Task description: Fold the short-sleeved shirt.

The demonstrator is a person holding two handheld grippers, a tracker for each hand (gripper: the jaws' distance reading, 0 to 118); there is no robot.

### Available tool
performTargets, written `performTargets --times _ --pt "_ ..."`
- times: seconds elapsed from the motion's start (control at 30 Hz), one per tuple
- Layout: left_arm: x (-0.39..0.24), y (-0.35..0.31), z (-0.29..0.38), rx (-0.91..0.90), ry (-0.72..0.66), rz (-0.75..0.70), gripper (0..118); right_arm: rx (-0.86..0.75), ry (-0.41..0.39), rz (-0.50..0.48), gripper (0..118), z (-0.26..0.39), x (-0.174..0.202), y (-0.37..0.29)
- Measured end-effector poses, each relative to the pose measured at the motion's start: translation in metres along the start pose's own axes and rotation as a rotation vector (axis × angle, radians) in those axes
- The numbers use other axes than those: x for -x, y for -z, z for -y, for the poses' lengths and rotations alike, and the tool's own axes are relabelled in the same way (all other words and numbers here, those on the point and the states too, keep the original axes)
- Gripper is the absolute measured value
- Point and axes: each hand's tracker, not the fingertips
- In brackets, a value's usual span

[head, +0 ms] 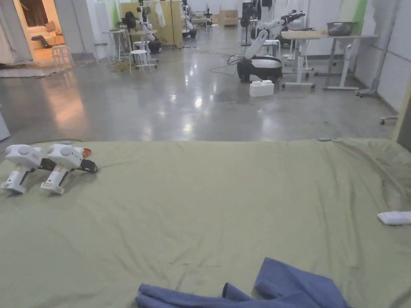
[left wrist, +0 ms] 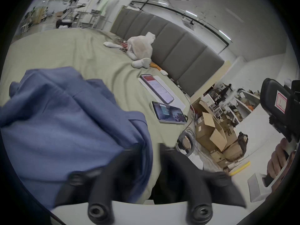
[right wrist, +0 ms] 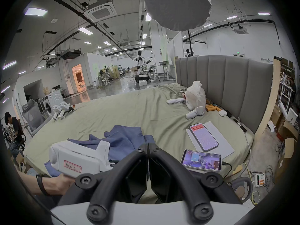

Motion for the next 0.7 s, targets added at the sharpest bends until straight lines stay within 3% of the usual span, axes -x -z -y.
performTargets --times 0.03,0.07,0.2,0.37,0.5,0.53,0.67,0.7 --pt "0.001 -0.009 0.001 -0.025 0.003 -0.021 89 -0.001 -0.004 -0.01 0 -0.001 0.002 0.001" --pt "0.001 -0.024 -0.001 -0.061 0.033 -0.075 90 -0.004 -0.009 -0.019 0 -0.004 0.005 0.002" --pt "-0.01 -0.115 -0.02 -0.272 0.184 -0.254 90 -0.044 -0.034 -0.068 0 -0.016 0.017 0.01" --pt "-0.044 -0.264 -0.031 -0.64 0.272 -0.55 90 -0.139 -0.066 -0.119 0 -0.042 0.035 0.012" --pt "-0.078 -0.343 -0.013 -0.795 0.344 -0.824 88 -0.187 -0.089 -0.154 0 -0.06 0.046 0.01" --pt "-0.085 -0.356 -0.007 -0.804 0.353 -0.877 85 -0.2 -0.098 -0.16 0 -0.064 0.049 0.008" --pt "-0.105 -0.39 0.023 -0.847 0.382 -1.013 45 -0.242 -0.123 -0.174 0 -0.076 0.058 0.001" --pt "-0.106 -0.393 0.028 -0.831 0.368 -1.04 40 -0.252 -0.128 -0.175 0 -0.076 0.059 -0.001"
